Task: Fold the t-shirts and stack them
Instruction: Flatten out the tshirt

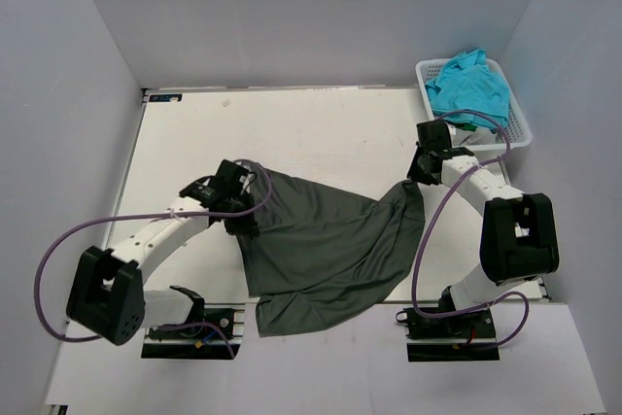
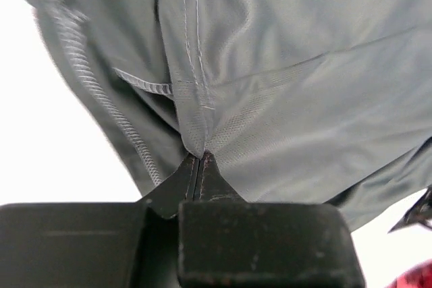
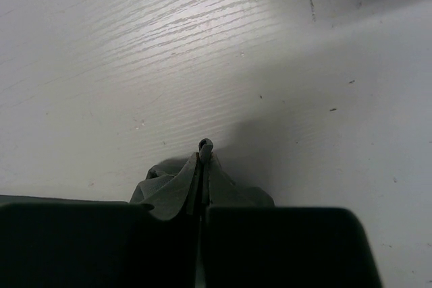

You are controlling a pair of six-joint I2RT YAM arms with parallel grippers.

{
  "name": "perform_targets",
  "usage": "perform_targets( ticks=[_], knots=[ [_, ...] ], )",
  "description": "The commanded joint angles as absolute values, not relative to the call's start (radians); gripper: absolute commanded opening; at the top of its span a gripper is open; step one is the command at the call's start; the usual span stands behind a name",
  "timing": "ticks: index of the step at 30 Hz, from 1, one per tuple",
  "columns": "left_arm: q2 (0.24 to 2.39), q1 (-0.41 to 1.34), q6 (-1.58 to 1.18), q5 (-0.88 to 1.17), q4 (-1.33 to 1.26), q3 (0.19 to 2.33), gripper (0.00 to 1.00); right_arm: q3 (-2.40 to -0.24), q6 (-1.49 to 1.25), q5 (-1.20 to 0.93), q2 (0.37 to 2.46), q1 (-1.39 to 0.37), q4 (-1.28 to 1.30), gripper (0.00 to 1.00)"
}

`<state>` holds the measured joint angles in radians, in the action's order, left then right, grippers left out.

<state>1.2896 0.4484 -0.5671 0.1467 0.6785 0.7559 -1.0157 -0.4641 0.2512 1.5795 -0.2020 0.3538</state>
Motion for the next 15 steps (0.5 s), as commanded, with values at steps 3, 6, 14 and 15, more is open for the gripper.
perform_targets(
  ticks=[3,6,14,15],
  knots=[
    [1.117,0.453,-0.591,-0.05,0.746,0.922,0.0,-1.058,-0.468,0.327,1.476,-0.183,0.391,0.0],
    [1.075,0.453,-0.591,-0.119,0.672,0.986,0.0,-1.084,-0.457,0.342,1.402,-0.179,0.41,0.0],
    [0.982,0.443,-0.503,-0.253,0.541,1.169,0.0,-1.187,-0.376,0.408,1.158,-0.179,0.411,0.0],
    [0.97,0.443,-0.473,-0.253,0.528,1.211,0.0,-1.201,-0.362,0.416,1.143,-0.178,0.413,0.0]
  ],
)
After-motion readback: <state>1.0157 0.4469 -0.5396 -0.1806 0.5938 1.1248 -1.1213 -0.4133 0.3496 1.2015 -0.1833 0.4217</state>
